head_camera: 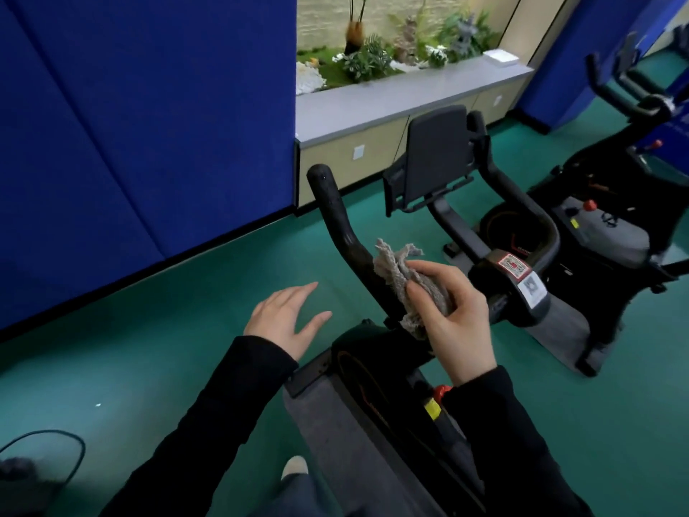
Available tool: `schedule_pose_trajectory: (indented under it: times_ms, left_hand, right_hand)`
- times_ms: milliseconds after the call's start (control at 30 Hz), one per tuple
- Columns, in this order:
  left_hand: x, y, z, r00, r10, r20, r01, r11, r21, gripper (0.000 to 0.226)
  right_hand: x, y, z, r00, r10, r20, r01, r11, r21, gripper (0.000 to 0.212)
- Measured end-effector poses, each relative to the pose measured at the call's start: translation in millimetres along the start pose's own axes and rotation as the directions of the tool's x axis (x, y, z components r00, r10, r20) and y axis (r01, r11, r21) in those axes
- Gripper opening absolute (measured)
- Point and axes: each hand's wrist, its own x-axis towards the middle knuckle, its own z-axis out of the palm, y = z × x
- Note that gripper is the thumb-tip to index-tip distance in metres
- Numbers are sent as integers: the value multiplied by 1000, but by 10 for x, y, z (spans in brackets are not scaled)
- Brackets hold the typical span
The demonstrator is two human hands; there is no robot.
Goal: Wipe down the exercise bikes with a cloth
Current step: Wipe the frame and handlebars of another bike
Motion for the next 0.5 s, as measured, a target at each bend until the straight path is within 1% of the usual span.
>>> schedule_pose_trajectory:
  times_ms: [67, 200, 367, 500]
  left_hand:
    - [119, -20, -38, 1000, 2, -25, -3, 1000, -13, 59]
    - [278, -23, -127, 995, -41, -92, 34, 996, -77, 58]
    - [467, 59, -158, 985, -76, -155, 56, 990, -130, 61]
    - [576, 228, -144, 969, -132, -210, 71, 959, -275, 62]
  right_hand:
    - [108, 28, 62, 1000, 1, 11, -1, 1000, -20, 19]
    - [320, 34, 128, 998, -16, 53, 18, 999, -36, 19]
    - [657, -2, 259, 986, -102, 128, 105, 994, -17, 19]
    - [925, -95, 365, 968, -193, 158, 191, 981, 33, 19]
